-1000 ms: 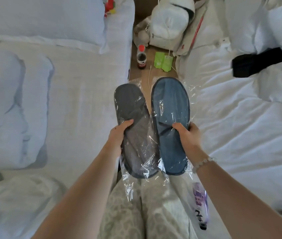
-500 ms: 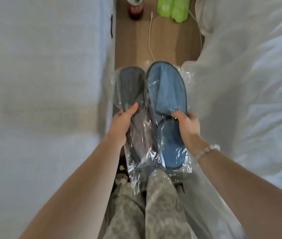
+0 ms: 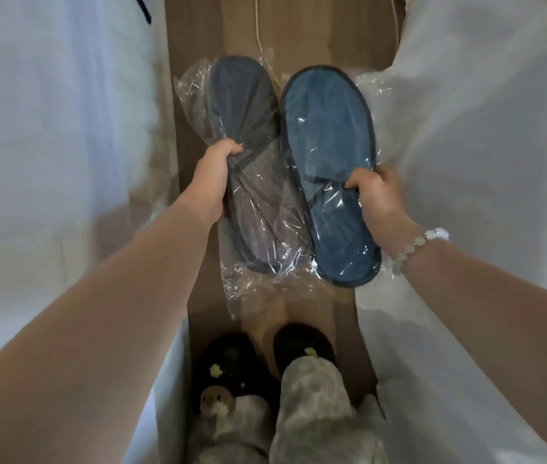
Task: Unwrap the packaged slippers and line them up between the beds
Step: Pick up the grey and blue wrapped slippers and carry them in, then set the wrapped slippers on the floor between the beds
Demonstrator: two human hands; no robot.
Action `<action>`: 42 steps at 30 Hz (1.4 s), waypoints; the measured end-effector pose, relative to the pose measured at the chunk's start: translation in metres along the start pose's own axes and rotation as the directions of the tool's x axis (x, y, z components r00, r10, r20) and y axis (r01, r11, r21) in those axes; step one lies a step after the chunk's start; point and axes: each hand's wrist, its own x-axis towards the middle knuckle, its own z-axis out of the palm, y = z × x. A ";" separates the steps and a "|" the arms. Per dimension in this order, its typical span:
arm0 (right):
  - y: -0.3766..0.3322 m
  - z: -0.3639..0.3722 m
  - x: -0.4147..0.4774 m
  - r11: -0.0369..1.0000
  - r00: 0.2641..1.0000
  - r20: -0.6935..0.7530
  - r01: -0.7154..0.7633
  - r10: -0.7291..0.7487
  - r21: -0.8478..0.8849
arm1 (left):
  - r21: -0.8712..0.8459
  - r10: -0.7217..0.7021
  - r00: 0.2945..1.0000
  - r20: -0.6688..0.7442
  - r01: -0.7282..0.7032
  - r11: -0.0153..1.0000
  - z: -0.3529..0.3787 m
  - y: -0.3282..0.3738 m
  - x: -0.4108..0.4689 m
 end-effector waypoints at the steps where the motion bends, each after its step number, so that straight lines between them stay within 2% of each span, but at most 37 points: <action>1: 0.001 0.002 0.008 1.000 1.000 -0.015 0.010 -0.010 -0.016 | 0.018 0.010 1.000 -0.022 -0.010 1.000 0.003 0.003 0.008; 4: 0.003 0.010 0.033 0.996 0.998 -0.031 0.052 -0.054 -0.070 | 0.096 0.052 0.995 -0.088 -0.044 0.994 0.011 0.009 0.032; 8: 0.003 0.017 0.055 0.976 0.986 0.056 0.165 -0.159 -0.140 | 0.181 0.131 0.983 -0.127 -0.107 0.978 0.017 0.014 0.049; 15: 0.007 0.024 0.075 0.908 0.977 0.056 0.211 -0.205 -0.363 | 0.314 0.168 0.984 -0.066 -0.140 0.939 0.010 0.015 0.059; 21: 0.009 0.027 0.080 0.831 0.965 -0.065 0.183 -0.254 -0.525 | 0.487 0.234 0.951 -0.203 -0.108 0.866 0.000 0.010 0.071; 24: 0.012 0.031 0.078 0.840 0.952 -0.139 0.165 -0.272 -0.518 | 0.571 0.295 0.913 -0.281 -0.087 0.816 0.007 0.010 0.067; 28: 0.017 0.035 0.077 0.853 0.947 -0.153 0.176 -0.283 -0.491 | 0.647 0.366 0.860 -0.355 -0.057 0.760 0.012 0.010 0.063; 30: 0.016 0.036 0.075 0.843 0.945 -0.161 0.167 -0.285 -0.512 | 0.715 0.414 0.842 -0.345 -0.050 0.698 0.015 0.011 0.060; 33: 0.009 0.038 0.071 0.812 0.954 -0.145 0.138 -0.263 -0.567 | 0.835 0.481 0.822 -0.306 -0.011 0.550 0.025 0.016 0.050; 37: -0.012 0.035 0.055 0.773 0.969 -0.115 0.100 -0.219 -0.626 | 0.899 0.450 0.856 -0.256 0.040 0.436 0.032 0.021 0.033; 40: -0.029 0.021 0.028 0.727 0.945 -0.056 0.208 -0.321 -0.654 | 0.952 0.444 0.891 -0.098 -0.045 0.301 0.026 0.030 0.007; 42: -0.043 0.006 0.003 0.664 0.926 0.002 0.273 -0.378 -0.696 | 0.966 0.490 0.872 0.005 -0.131 0.223 0.021 0.038 -0.019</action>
